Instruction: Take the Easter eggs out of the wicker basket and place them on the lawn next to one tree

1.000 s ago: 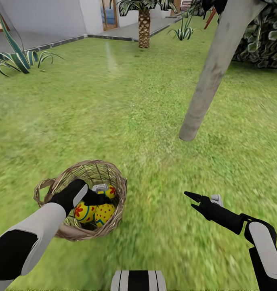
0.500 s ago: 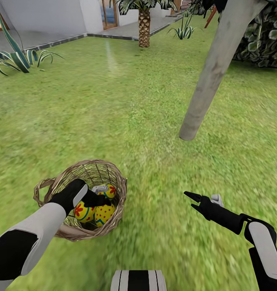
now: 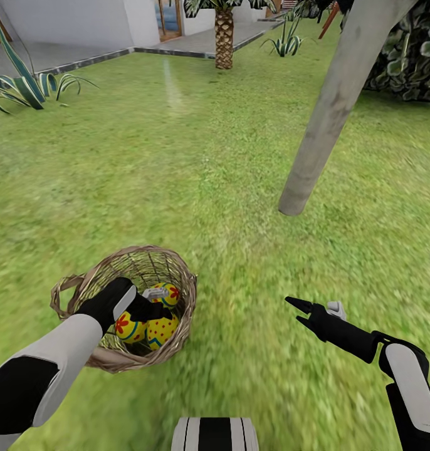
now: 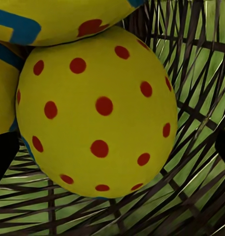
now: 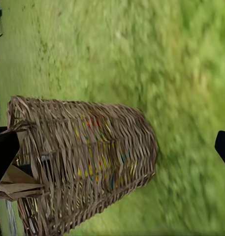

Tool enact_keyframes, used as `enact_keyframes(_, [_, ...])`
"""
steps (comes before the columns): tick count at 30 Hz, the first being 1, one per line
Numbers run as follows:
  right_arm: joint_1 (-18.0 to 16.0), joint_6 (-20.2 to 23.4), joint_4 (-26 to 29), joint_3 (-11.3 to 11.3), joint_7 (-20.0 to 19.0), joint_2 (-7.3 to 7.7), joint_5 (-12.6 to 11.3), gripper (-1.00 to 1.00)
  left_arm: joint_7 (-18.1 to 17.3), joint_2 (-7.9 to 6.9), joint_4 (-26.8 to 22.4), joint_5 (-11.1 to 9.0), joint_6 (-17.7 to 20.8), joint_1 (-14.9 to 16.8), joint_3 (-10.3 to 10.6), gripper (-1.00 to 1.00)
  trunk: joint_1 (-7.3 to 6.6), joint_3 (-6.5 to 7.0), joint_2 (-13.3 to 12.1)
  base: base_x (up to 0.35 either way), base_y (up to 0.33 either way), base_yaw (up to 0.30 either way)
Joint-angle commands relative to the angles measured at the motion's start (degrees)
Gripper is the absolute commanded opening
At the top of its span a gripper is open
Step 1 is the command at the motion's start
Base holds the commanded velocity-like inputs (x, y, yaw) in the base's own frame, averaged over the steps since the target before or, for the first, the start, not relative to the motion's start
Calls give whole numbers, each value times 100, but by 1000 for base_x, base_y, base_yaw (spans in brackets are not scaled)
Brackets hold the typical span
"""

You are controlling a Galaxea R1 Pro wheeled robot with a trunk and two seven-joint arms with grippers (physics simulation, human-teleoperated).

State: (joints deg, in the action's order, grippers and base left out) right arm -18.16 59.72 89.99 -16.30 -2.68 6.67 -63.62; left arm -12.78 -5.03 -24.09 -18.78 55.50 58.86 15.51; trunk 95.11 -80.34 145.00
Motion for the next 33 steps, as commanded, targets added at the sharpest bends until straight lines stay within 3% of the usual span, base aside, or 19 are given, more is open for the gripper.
enact_keyframes(1, [-3, 28, 1, -7, -29, 0, 26, 100, -15, -7, -8, -13, 11, 3, 40, 100, -1, -4, 2, 0, 0, 0])
enact_keyframes(5, [-3, 28, 1, -6, -30, -4, 25, 100, -15, -7, -18, -12, 6, 3, 40, 100, -1, -4, 2, 0, 0, 0])
enact_keyframes(10, [-3, 28, 1, 1, -16, -14, 29, 100, -14, -7, -23, -11, 5, 3, 40, 100, 12, -115, 8, 0, 0, 0])
enact_keyframes(33, [-3, 28, 1, 11, -4, -34, 59, 100, 74, -10, 8, 5, -4, 3, 40, 100, 12, -115, 8, 0, 0, 0])
